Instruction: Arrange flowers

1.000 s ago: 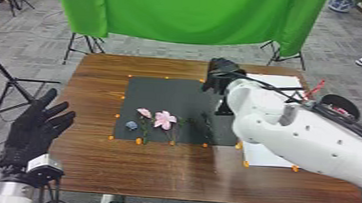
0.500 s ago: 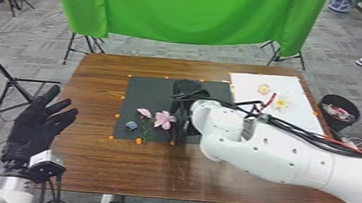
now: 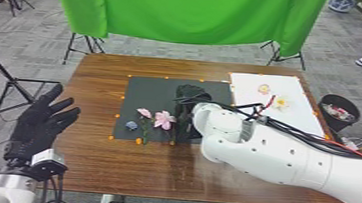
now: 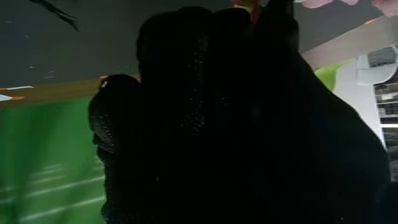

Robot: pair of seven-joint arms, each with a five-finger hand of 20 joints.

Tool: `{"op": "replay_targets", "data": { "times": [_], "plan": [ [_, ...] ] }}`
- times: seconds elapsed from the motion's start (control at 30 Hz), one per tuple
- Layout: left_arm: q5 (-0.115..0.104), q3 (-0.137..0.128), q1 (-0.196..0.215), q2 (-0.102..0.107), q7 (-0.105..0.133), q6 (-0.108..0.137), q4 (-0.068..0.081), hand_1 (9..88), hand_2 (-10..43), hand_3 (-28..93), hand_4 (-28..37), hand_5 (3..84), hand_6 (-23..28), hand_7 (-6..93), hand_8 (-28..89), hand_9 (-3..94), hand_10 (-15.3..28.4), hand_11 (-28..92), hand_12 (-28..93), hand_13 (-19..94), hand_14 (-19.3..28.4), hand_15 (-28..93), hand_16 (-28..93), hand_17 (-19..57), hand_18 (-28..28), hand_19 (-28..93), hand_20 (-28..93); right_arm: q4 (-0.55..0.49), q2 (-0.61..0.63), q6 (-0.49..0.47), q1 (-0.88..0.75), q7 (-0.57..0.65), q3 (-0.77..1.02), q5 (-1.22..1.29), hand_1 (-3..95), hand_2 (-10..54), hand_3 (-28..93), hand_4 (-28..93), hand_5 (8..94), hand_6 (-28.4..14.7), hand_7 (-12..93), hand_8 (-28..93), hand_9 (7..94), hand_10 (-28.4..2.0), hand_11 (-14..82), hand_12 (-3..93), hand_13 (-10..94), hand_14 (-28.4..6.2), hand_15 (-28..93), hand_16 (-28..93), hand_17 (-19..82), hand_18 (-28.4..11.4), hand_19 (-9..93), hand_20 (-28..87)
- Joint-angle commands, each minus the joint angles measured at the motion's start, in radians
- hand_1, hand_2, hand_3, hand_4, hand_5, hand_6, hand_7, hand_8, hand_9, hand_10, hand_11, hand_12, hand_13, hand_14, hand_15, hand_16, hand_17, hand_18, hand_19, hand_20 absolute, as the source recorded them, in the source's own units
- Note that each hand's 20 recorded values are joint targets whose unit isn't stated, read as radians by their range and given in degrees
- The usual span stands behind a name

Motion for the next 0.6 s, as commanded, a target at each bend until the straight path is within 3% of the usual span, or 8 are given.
{"op": "replay_targets", "data": {
  "times": [0.03, 0.1, 0.13, 0.17, 0.2, 0.23, 0.27, 0.6],
  "plan": [
    [-0.003, 0.000, 0.005, 0.001, 0.002, -0.004, 0.002, 28.5, 7.7, 62, -21.5, 32.3, 8.0, 6.7, -7, 27.6, 18.9, 24, 11, 20, 27.9, 56, -12, -8.7, 28.4, 53, 0, -0.002, -0.012, -0.021, -0.008, 0.002, 0.020, 0.007, 53.2, -5.3, 70, -28, 78.7, 2.2, 15, 1, 85.8, -8.4, 12.2, 23.3, 80, -5.1, 54, 17, 51, -13.3, 93, 6],
    [-0.002, 0.001, 0.002, -0.004, 0.000, -0.003, 0.003, 28.4, 7.7, 62, -21.4, 32.3, 8.0, 6.7, -7, 27.6, 18.9, 24, 11, 20, 27.9, 56, -12, -8.7, 28.4, 53, 0, -0.002, -0.013, -0.024, -0.006, 0.005, 0.020, 0.010, 52.5, -5.6, 70, -28, 78.2, 2.0, 15, 1, 85.3, -8.7, 12.5, 23.0, 80, -5.3, 54, 17, 50, -13.4, 93, 6],
    [-0.010, 0.003, 0.006, 0.006, 0.011, 0.001, 0.002, 28.5, 7.7, 62, -21.4, 32.3, 8.0, 6.7, -7, 27.6, 18.9, 23, 11, 20, 27.9, 56, -12, -8.7, 28.4, 52, 0, -0.001, -0.013, -0.025, -0.002, 0.008, 0.016, 0.011, 51.9, -5.9, 70, -28, 77.9, 1.9, 15, 1, 84.9, -8.8, 13.3, 22.3, 80, -5.4, 54, 17, 50, -13.5, 93, 6],
    [-0.008, 0.002, 0.005, 0.006, 0.006, -0.001, 0.002, 28.5, 7.7, 62, -21.4, 32.3, 8.0, 6.8, -7, 27.6, 18.9, 24, 11, 20, 27.9, 56, -12, -8.7, 28.4, 52, 0, 0.000, -0.014, -0.031, -0.008, 0.008, 0.023, 0.011, 51.5, -6.1, 71, -28, 77.6, 1.8, 15, 1, 84.7, -8.9, 13.6, 22.0, 80, -5.6, 54, 16, 50, -13.5, 93, 6],
    [-0.022, 0.004, 0.016, 0.023, 0.025, 0.010, 0.000, 28.5, 7.7, 62, -21.3, 32.3, 8.0, 6.8, -7, 27.6, 18.9, 24, 11, 20, 27.8, 56, -12, -8.7, 28.4, 53, 0, 0.001, -0.015, -0.036, -0.008, 0.008, 0.025, 0.012, 51.3, -6.2, 71, -28, 77.3, 1.7, 15, 1, 84.5, -9.0, 13.7, 21.8, 80, -5.7, 54, 16, 50, -13.6, 93, 6],
    [-0.015, 0.006, 0.005, 0.016, 0.013, 0.004, 0.004, 28.5, 7.7, 62, -21.3, 32.3, 8.0, 6.8, -7, 27.6, 18.9, 24, 11, 20, 27.8, 56, -12, -8.7, 28.4, 53, 0, 0.001, -0.013, -0.037, -0.010, 0.008, 0.027, 0.013, 51.2, -6.4, 71, -28, 77.0, 1.5, 14, 0, 84.3, -9.2, 13.8, 21.7, 80, -5.8, 54, 16, 50, -13.7, 93, 6],
    [-0.025, 0.007, 0.011, 0.025, 0.027, 0.010, 0.003, 28.5, 7.7, 62, -21.3, 32.3, 8.0, 6.8, -7, 27.6, 19.0, 23, 11, 20, 27.8, 56, -12, -8.7, 28.4, 53, 0, 0.002, -0.014, -0.040, -0.010, 0.007, 0.030, 0.012, 51.0, -6.4, 71, -28, 76.6, 1.4, 14, 0, 84.1, -9.3, 13.9, 21.6, 80, -5.8, 54, 16, 50, -13.7, 93, 6],
    [-0.003, 0.001, 0.008, -0.003, 0.003, -0.001, 0.002, 28.7, 7.7, 62, -21.2, 32.4, 8.0, 6.9, -7, 27.6, 18.9, 24, 11, 20, 27.7, 56, -12, -8.7, 28.4, 53, 0, -0.003, -0.013, -0.074, -0.018, 0.020, 0.051, 0.019, 48.2, -7.3, 73, -28, 73.9, 0.6, 15, 0, 81.7, -10.6, 16.5, 18.9, 79, -6.5, 54, 16, 49, -14.4, 93, 6]
  ]
}}
